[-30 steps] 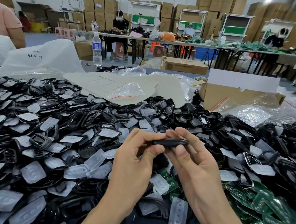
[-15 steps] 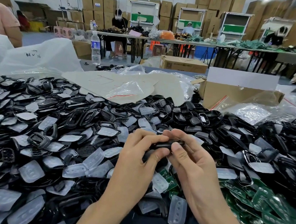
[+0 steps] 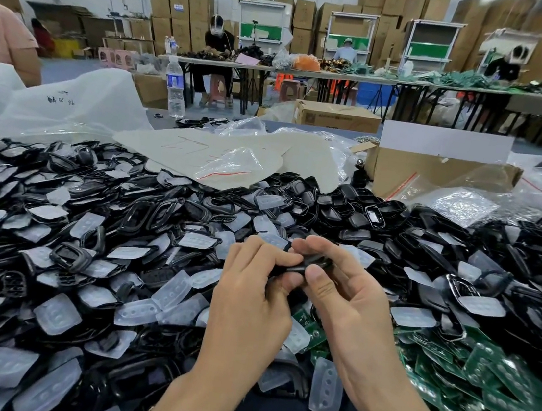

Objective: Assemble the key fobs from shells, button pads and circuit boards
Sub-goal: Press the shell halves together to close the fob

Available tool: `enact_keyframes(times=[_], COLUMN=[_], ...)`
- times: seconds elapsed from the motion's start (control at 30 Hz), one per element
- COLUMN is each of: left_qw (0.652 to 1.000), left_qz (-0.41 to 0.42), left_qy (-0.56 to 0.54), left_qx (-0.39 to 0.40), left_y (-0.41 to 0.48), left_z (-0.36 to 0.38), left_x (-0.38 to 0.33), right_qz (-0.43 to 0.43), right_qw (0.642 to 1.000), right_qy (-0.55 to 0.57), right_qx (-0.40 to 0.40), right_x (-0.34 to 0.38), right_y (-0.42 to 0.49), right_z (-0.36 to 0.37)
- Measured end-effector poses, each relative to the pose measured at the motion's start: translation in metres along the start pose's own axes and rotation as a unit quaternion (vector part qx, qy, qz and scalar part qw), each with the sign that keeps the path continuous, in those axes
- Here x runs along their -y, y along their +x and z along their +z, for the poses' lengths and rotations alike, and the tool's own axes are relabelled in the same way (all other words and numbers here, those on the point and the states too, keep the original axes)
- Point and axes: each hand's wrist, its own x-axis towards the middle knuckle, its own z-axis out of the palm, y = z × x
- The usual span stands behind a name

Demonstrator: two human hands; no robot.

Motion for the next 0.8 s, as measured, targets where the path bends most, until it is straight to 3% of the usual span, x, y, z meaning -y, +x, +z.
enact_keyframes(times=[0.27, 0.8], left_qw=[0.995, 0.995], left_qz=[0.011, 0.003], left_qy=[-0.021, -0.014], left_qx=[0.095, 0.094], left_y=[-0.002, -0.003], left_z=[-0.002, -0.003], left_x=[0.005, 0.002], right_qz=[-0.006, -0.008], right_qw=[0.998, 0.999], right_qy=[-0.049, 0.038], right_qx=[0.042, 0.004], right_x=[0.002, 0.003], right_y=[0.002, 0.001], right_z=[-0.010, 0.001])
